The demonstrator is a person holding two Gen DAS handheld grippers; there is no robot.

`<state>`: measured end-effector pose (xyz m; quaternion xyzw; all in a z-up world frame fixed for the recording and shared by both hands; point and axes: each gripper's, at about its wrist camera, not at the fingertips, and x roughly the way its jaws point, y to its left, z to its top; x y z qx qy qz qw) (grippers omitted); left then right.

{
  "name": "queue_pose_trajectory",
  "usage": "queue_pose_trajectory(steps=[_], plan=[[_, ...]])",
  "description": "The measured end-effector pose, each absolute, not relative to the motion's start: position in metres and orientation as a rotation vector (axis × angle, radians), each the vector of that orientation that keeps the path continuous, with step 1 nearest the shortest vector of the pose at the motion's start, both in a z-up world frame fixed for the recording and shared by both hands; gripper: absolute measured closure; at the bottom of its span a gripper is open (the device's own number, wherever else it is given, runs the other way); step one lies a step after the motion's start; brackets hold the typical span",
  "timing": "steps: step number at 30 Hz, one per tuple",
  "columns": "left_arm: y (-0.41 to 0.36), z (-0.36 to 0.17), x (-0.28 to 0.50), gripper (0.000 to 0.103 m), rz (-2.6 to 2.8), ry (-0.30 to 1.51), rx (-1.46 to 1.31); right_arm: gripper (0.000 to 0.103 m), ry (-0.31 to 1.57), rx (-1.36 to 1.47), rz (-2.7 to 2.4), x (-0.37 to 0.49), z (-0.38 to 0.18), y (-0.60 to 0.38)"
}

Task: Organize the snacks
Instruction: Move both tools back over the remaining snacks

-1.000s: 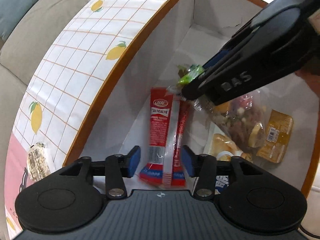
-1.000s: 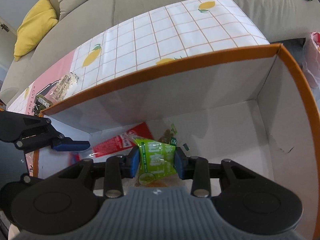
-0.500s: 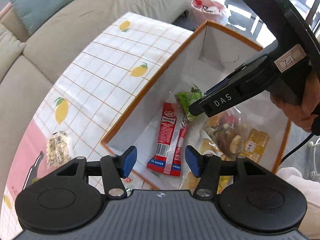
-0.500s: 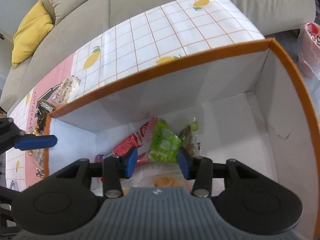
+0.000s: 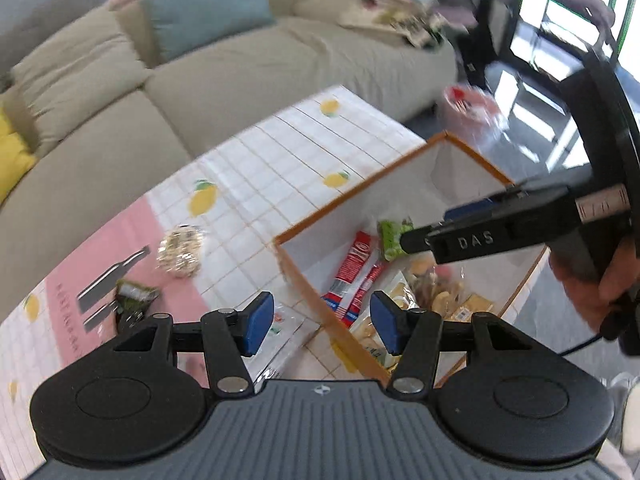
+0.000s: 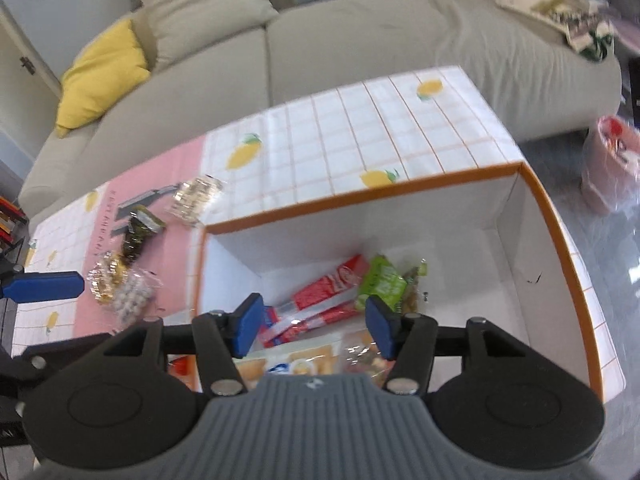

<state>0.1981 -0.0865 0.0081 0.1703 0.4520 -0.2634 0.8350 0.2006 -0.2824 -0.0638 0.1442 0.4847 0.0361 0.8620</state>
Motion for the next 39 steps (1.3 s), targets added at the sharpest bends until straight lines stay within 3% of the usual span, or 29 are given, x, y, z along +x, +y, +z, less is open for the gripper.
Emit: queue_pose_trajectory(steps=[7, 18, 30, 36, 39], plan=[[-0.033, 0.023, 0.165, 0.038, -0.429, 0.905, 0.179, 0.046, 0.904, 0.293, 0.097, 0.159, -0.043, -0.246], [0.038, -0.008, 0.133, 0.038, -0.269, 0.934, 0.041, 0.047, 0.741, 0.216, 0.193, 0.109, -0.044, -0.158], [0.070, -0.047, 0.174, 0.038, -0.302, 0.991, 0.156, 0.056, 0.854, 0.066, 0.280, 0.138, -0.092, -0.083], [0.070, -0.074, 0.207, 0.038, -0.336, 0.993, 0.236, 0.055, 0.938, 0.038, 0.206, 0.175, -0.123, -0.071], [0.075, -0.086, 0.219, 0.038, -0.367, 0.977, 0.259, 0.047, 0.994, 0.086, 0.146, 0.196, -0.139, -0.071]])
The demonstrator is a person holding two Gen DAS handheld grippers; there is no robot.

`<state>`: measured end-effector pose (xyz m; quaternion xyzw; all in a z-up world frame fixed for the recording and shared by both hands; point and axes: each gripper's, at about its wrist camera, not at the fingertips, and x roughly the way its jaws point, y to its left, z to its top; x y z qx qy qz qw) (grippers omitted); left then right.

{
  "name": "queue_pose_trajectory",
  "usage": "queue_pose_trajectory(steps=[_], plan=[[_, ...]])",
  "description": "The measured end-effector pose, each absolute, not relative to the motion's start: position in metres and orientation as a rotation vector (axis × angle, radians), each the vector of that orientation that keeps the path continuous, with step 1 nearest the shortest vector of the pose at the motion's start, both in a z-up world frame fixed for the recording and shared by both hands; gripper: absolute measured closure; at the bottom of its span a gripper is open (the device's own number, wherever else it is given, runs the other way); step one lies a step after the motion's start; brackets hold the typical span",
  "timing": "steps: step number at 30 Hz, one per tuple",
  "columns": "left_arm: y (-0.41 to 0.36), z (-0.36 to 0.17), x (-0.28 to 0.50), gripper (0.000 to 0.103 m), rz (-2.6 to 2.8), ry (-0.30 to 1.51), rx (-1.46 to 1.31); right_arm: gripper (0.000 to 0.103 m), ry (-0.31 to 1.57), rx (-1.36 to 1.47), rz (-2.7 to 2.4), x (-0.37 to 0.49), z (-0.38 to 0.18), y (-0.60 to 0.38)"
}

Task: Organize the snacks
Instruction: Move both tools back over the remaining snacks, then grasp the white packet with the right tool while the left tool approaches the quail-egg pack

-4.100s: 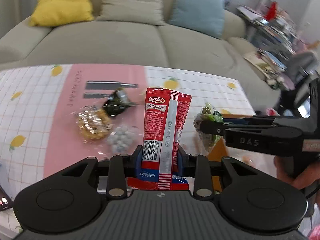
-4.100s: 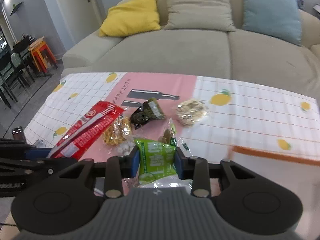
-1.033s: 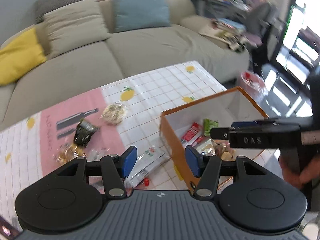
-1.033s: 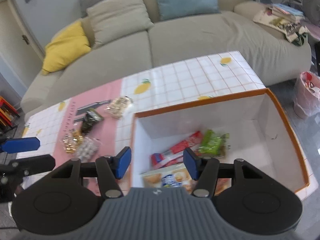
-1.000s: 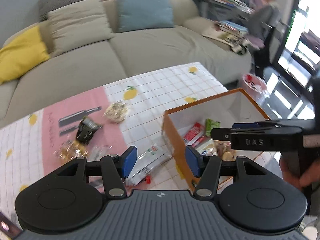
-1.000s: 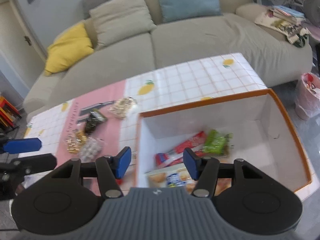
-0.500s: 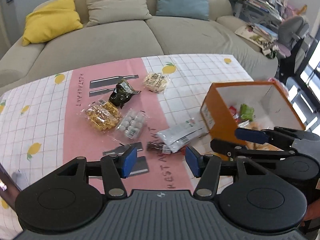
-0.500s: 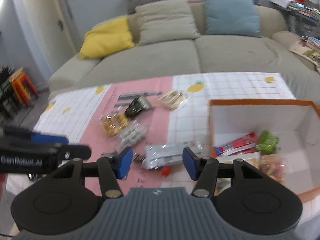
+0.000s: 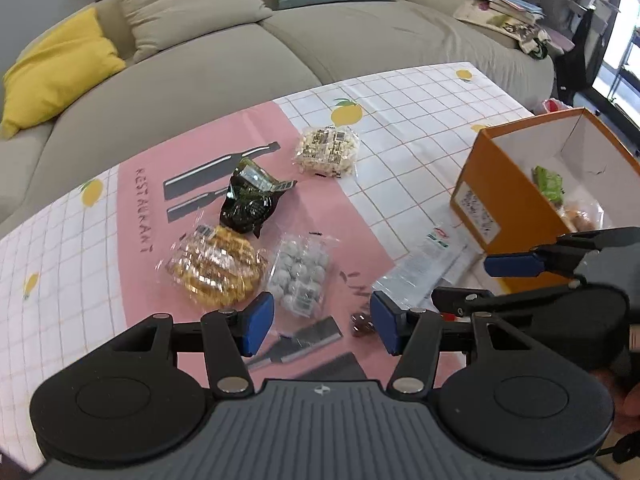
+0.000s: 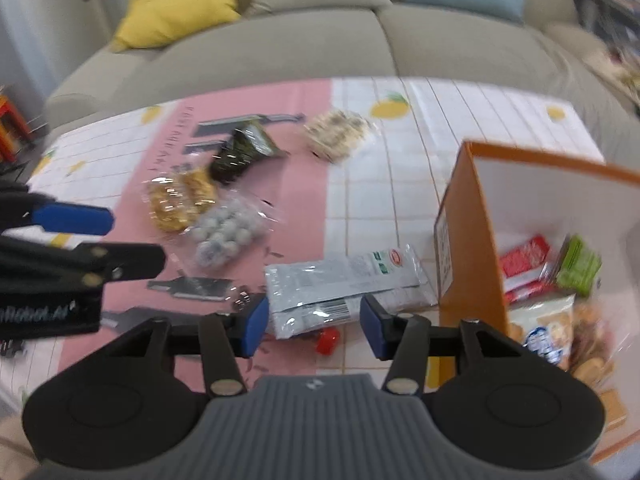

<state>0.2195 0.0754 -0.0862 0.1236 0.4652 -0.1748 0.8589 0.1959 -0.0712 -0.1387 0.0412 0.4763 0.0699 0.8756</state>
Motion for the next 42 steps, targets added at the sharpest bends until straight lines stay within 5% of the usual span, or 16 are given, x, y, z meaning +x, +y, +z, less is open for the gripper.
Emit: queue_pose_trajectory(steps=[5, 13, 27, 34, 38, 42], plan=[[0.088, -0.111, 0.242, 0.038, -0.427, 0.984, 0.265, 0.026, 1.084, 0.222, 0.021, 0.221, -0.161, -0.077], [0.095, -0.149, 0.266, 0.030, -0.500, 1.011, 0.297, 0.021, 1.217, 0.418, -0.107, 0.243, -0.195, -0.083], [0.076, -0.181, 0.292, 0.027, -0.533, 1.032, 0.335, 0.016, 1.162, 0.341, -0.049, 0.282, -0.206, -0.077], [0.073, -0.186, 0.292, 0.026, -0.467, 1.049, 0.330, 0.058, 1.090, 0.220, -0.015, 0.281, -0.203, -0.072], [0.080, -0.181, 0.293, 0.035, -0.373, 1.120, 0.226, 0.095, 1.072, 0.195, 0.034, 0.286, -0.199, -0.076], [0.097, -0.177, 0.289, 0.038, -0.225, 1.212, 0.062, 0.103, 1.079, 0.159, 0.103, 0.289, -0.198, -0.070]])
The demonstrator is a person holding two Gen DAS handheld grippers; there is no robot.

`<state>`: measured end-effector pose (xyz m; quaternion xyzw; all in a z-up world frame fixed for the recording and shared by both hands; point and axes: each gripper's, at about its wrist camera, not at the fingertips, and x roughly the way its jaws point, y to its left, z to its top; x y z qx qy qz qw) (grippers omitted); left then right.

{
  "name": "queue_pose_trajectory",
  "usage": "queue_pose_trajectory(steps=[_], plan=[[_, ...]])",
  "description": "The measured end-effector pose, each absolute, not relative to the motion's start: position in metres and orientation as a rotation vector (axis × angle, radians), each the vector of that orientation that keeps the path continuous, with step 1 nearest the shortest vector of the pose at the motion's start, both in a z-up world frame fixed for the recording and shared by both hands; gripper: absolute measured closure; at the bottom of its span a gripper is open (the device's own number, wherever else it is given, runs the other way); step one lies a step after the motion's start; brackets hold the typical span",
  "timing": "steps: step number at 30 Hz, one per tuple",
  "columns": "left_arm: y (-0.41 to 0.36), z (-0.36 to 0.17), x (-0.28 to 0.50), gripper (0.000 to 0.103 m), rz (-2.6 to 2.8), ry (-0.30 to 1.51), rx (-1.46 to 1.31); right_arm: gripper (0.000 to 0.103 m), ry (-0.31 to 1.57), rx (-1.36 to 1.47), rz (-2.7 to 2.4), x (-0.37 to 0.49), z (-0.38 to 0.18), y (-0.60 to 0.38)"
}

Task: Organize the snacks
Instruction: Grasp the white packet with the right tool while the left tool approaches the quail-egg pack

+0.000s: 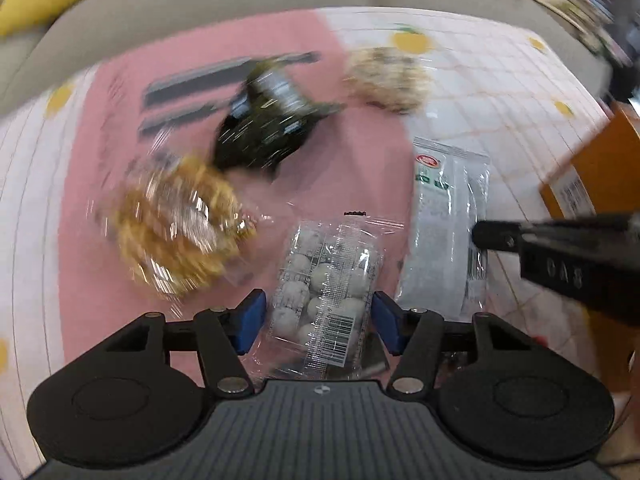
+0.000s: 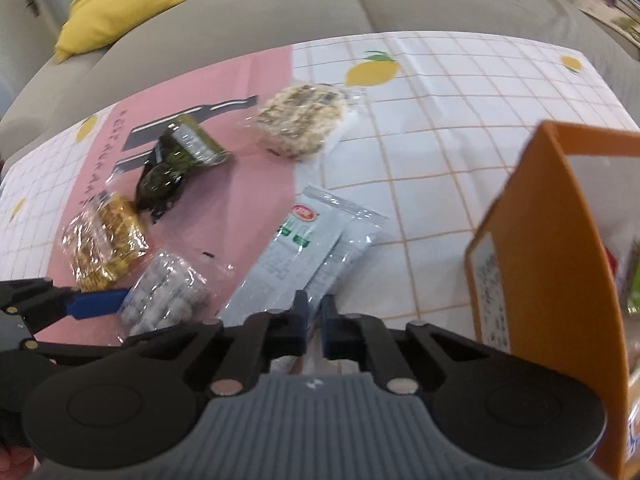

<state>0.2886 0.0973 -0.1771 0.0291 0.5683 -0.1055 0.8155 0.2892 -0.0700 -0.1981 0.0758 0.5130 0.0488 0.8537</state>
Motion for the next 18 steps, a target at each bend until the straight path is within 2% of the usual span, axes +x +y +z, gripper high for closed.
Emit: queue_pose_trajectory(steps=[5, 8, 10, 12, 13, 16, 18], plan=[[0.125, -0.175, 0.275, 0.038, -0.069, 1.272, -0.161, 0.103, 1.028, 0.077, 0.211, 0.283, -0.188, -0.059], [0.128, -0.174, 0.267, 0.034, -0.061, 1.263, -0.161, 0.102, 1.040, 0.004, 0.232, 0.285, -0.189, -0.053], [0.124, -0.175, 0.266, 0.030, -0.069, 1.247, -0.106, 0.095, 1.066, 0.031, 0.226, 0.290, -0.191, -0.055], [0.117, -0.177, 0.264, 0.026, -0.081, 1.230, -0.034, 0.057, 1.075, 0.083, 0.215, 0.294, -0.191, -0.058], [0.113, -0.177, 0.262, 0.025, -0.093, 1.221, 0.000, 0.053, 1.067, 0.101, 0.210, 0.294, -0.190, -0.059], [0.107, -0.179, 0.260, 0.021, -0.117, 1.197, 0.055, 0.051, 1.060, 0.106, 0.206, 0.296, -0.191, -0.055], [0.107, -0.181, 0.257, 0.017, -0.122, 1.173, 0.087, 0.041, 1.080, 0.109, 0.189, 0.300, -0.197, -0.051]])
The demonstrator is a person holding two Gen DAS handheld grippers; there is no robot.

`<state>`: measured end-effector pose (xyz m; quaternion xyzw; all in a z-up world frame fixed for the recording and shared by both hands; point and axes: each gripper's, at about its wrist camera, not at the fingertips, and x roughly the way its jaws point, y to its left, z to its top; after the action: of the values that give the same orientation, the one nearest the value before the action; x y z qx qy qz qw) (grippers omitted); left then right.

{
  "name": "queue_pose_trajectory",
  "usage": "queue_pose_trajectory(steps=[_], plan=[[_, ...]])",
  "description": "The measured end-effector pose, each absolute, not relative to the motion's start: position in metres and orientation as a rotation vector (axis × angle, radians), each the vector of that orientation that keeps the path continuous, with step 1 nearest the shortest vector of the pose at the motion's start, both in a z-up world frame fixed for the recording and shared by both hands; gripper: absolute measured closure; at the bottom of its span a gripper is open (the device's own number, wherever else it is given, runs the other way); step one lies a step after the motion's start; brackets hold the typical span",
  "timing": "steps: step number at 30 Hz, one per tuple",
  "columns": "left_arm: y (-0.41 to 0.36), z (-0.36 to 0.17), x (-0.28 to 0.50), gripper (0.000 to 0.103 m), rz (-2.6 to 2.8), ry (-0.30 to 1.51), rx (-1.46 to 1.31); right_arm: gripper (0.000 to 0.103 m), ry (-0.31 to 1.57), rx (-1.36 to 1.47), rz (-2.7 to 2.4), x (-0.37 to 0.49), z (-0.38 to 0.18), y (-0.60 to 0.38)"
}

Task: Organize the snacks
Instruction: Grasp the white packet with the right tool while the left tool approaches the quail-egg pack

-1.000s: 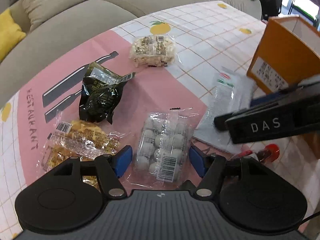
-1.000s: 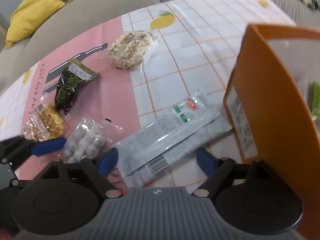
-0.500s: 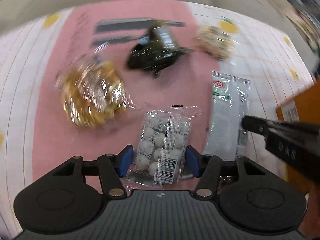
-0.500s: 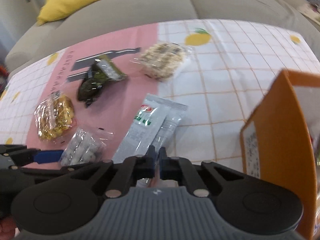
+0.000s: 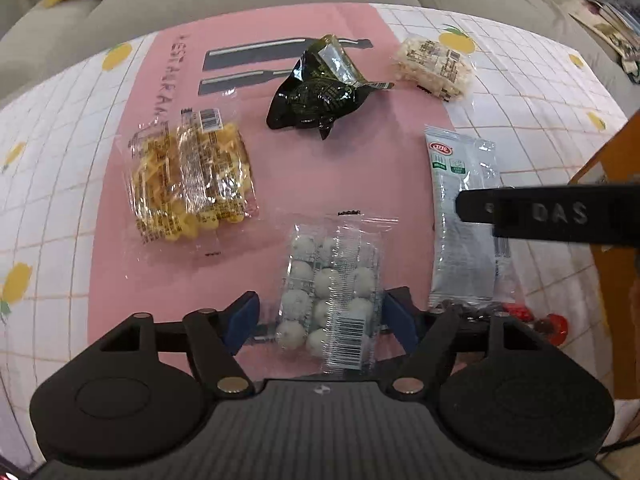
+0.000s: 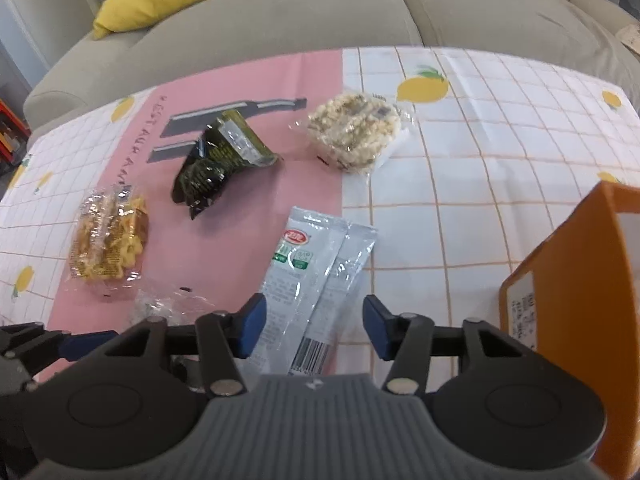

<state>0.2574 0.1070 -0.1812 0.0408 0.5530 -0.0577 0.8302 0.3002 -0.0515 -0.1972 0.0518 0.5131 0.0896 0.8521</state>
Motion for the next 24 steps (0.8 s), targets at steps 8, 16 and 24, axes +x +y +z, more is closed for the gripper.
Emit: queue_pose_trajectory(steps=[8, 16, 24], plan=[[0.112, -0.183, 0.251, 0.015, -0.119, 1.115, 0.072, 0.023, 1.080, 0.100, 0.182, 0.302, -0.210, -0.032], [0.111, -0.181, 0.247, 0.036, -0.110, 1.088, 0.059, 0.046, 1.005, -0.061, 0.161, 0.292, -0.213, -0.017], [0.119, -0.174, 0.251, 0.042, -0.095, 1.086, -0.055, 0.053, 1.015, 0.014, 0.218, 0.301, -0.209, -0.028]])
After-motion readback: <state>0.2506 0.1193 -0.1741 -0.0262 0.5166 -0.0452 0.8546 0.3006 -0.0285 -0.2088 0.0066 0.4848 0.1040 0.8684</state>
